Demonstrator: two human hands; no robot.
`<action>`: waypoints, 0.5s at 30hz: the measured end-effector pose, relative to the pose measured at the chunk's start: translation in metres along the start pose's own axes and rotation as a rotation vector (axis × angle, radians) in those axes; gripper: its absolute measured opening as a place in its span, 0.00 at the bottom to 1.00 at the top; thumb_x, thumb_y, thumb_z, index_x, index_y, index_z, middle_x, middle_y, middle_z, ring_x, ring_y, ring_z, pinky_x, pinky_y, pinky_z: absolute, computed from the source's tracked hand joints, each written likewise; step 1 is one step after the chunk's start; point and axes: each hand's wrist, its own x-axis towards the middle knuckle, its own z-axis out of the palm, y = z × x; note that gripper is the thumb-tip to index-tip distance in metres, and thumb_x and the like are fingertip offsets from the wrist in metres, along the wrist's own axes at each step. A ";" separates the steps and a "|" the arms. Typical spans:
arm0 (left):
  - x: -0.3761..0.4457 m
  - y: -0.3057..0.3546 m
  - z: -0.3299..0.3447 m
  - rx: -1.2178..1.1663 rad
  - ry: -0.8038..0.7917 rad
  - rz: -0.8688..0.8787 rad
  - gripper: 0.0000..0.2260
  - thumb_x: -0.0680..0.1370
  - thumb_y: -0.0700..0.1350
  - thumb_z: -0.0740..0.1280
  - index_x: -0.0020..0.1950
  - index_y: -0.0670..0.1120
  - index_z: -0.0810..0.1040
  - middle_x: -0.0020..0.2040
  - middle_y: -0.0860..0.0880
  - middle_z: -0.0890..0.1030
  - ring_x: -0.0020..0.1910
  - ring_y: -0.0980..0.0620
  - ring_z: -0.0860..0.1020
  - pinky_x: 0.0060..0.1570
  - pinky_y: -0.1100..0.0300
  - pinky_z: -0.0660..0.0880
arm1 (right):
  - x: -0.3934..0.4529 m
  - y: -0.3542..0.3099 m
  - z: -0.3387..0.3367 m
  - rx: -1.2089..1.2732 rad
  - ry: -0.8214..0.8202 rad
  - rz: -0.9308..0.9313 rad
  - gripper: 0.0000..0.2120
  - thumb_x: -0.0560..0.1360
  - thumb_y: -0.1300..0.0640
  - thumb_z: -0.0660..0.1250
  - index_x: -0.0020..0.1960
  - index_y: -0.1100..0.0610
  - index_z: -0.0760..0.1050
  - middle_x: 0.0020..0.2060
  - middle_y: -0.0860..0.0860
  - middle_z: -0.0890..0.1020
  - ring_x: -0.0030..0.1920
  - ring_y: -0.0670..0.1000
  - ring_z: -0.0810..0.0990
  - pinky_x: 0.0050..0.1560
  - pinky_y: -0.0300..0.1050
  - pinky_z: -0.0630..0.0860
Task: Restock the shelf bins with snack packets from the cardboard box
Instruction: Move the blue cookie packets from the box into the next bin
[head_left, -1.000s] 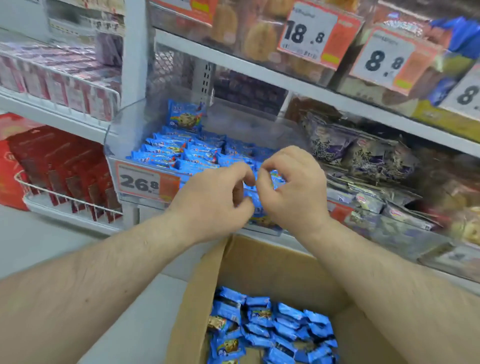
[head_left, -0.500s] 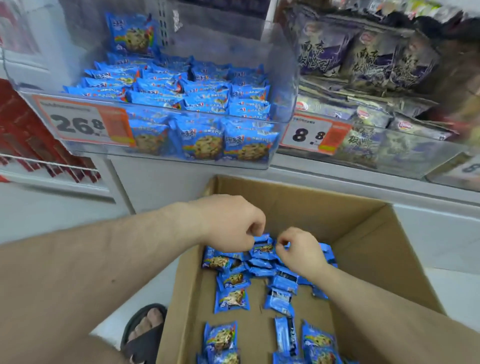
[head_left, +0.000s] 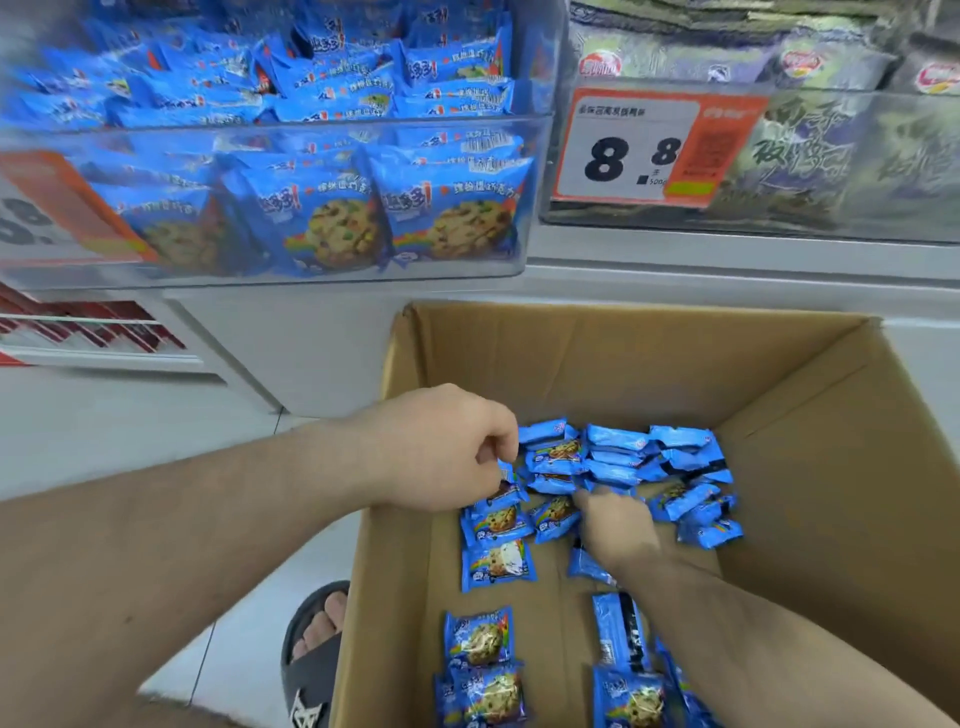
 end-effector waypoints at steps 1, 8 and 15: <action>0.001 0.001 0.001 -0.048 0.003 -0.018 0.08 0.76 0.45 0.64 0.52 0.56 0.77 0.46 0.58 0.80 0.43 0.62 0.77 0.45 0.63 0.76 | -0.003 0.002 -0.002 0.047 0.026 -0.003 0.15 0.76 0.62 0.59 0.60 0.53 0.73 0.53 0.54 0.79 0.50 0.59 0.80 0.41 0.47 0.68; 0.009 0.009 0.003 -0.613 0.001 -0.303 0.19 0.77 0.50 0.67 0.66 0.51 0.68 0.57 0.47 0.78 0.49 0.51 0.77 0.53 0.50 0.79 | -0.041 0.011 -0.056 0.584 0.670 -0.161 0.04 0.68 0.57 0.62 0.36 0.57 0.71 0.32 0.46 0.68 0.30 0.51 0.71 0.28 0.45 0.67; 0.008 0.032 0.001 -1.407 -0.071 -0.508 0.17 0.79 0.58 0.63 0.59 0.46 0.75 0.57 0.40 0.80 0.54 0.40 0.80 0.49 0.44 0.80 | -0.072 -0.026 -0.133 0.902 0.976 -0.289 0.04 0.69 0.65 0.65 0.38 0.61 0.70 0.36 0.52 0.73 0.38 0.46 0.70 0.42 0.30 0.66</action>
